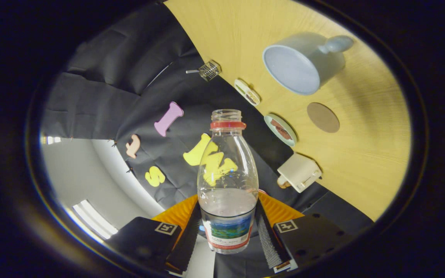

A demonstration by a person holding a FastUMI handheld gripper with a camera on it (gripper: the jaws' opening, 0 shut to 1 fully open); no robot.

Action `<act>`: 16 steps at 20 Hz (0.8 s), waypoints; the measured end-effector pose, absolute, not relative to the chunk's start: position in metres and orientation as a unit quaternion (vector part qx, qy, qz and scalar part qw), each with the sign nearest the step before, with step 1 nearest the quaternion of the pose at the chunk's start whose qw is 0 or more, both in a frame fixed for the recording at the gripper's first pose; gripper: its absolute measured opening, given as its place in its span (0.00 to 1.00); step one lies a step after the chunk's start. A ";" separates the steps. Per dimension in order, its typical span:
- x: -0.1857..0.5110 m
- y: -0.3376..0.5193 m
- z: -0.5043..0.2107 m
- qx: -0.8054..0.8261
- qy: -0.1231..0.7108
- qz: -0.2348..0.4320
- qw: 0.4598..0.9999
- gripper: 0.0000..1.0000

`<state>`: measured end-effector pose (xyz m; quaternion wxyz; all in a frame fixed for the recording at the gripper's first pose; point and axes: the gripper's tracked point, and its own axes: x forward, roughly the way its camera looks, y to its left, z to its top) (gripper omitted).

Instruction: Take the bottle from table, then pour the juice into the cup, finally place the bottle on the coaster

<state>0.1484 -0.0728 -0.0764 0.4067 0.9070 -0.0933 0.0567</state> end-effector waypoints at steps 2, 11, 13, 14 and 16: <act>0.146 -0.072 -0.074 0.906 -0.094 0.058 0.409 0.77; 0.137 -0.024 -0.073 0.795 -0.055 0.038 0.603 0.77; 0.138 -0.012 -0.082 0.728 -0.030 0.020 0.684 0.77; 0.137 -0.007 -0.084 0.700 -0.021 0.019 0.713 0.77; 0.138 0.001 -0.086 0.649 -0.007 0.020 0.760 0.77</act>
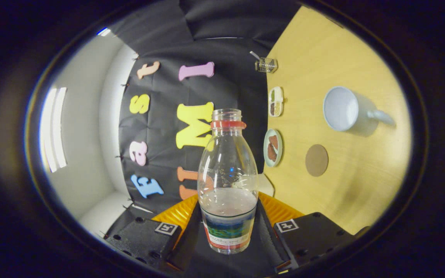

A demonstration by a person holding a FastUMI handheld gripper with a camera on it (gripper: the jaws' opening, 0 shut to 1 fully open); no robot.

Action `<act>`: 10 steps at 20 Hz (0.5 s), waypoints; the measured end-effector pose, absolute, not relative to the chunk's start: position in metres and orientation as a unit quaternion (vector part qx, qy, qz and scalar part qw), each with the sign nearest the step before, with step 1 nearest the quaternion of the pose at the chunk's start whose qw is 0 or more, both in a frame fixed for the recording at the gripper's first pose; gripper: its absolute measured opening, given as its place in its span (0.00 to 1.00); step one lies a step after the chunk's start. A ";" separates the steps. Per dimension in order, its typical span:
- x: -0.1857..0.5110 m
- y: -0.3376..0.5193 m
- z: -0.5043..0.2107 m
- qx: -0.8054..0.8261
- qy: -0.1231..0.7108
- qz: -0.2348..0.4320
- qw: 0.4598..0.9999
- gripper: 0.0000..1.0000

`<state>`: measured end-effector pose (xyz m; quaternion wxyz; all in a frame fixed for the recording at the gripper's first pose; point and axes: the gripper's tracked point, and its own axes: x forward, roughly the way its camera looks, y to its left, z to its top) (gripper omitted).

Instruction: Take the bottle from table, then pour the juice into the cup, finally place the bottle on the coaster

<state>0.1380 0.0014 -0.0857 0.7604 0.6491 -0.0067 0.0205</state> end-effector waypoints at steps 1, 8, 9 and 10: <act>0.140 0.001 -0.087 0.620 -0.002 0.016 0.784 0.77; 0.140 -0.012 -0.081 0.326 0.027 -0.054 0.943 0.78; 0.141 -0.011 -0.077 0.285 0.027 -0.055 0.957 0.78; 0.143 -0.009 -0.071 0.249 0.025 -0.053 0.967 0.78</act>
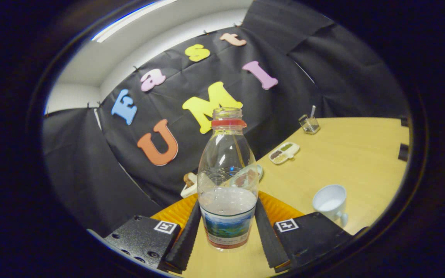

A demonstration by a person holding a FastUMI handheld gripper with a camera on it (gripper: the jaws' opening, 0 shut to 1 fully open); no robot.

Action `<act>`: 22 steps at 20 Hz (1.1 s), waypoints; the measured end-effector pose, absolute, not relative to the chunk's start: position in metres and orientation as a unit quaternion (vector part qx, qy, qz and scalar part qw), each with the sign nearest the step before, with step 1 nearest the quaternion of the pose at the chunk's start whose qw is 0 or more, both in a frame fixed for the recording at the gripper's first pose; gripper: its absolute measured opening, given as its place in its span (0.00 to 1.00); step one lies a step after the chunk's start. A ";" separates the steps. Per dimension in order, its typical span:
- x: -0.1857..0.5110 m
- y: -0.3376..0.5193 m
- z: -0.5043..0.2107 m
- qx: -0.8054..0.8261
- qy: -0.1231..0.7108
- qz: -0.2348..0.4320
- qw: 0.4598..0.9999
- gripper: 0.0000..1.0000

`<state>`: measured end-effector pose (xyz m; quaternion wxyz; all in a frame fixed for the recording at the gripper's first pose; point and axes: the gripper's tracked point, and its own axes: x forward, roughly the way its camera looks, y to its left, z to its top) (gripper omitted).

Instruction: Take the bottle from table, then pour the juice into the cup, finally place the bottle on the coaster

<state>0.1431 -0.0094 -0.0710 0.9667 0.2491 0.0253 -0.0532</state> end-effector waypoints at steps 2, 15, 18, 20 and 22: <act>0.146 -0.014 -0.059 0.202 0.011 -0.058 0.978 0.78; 0.220 -0.058 -0.069 0.082 -0.031 -0.080 0.993 0.79; 0.241 -0.069 -0.095 0.078 -0.026 -0.100 0.992 0.79; 0.257 -0.069 -0.114 0.075 -0.023 -0.099 0.992 0.79; 0.270 -0.068 -0.137 0.070 -0.009 -0.095 0.993 0.80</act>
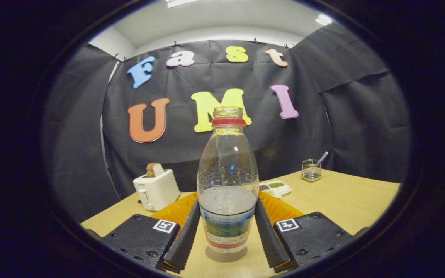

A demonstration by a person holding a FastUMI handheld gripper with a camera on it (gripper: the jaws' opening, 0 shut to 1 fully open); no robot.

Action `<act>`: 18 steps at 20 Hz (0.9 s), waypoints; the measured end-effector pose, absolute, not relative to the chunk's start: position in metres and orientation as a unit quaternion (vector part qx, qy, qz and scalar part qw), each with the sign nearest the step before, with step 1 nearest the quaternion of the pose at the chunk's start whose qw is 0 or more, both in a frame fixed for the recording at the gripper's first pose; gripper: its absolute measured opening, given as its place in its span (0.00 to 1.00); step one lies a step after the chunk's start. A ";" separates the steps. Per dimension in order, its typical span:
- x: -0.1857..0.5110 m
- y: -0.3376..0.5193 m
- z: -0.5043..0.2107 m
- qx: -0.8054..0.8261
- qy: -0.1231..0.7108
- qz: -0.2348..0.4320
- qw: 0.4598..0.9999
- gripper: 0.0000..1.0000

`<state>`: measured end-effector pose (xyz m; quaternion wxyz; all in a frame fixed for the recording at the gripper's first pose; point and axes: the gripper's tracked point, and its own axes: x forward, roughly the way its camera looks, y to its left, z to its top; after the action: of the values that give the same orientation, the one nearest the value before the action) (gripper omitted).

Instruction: Take the bottle from table, then pour the juice into the cup, finally place the bottle on the coaster

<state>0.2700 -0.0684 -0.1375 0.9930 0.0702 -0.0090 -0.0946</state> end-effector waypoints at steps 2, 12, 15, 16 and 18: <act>0.284 -0.064 -0.165 0.057 0.015 -0.086 0.995 0.80; 0.300 -0.045 -0.197 0.014 0.031 -0.063 0.997 0.86; 0.294 -0.040 -0.186 0.008 0.024 -0.056 0.998 1.00; 0.290 -0.040 -0.182 0.004 0.022 -0.057 0.998 1.00; 0.282 -0.037 -0.174 0.004 0.019 -0.058 0.998 1.00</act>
<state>0.2823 -0.0370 -0.1737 0.9981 0.0040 0.0193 -0.0580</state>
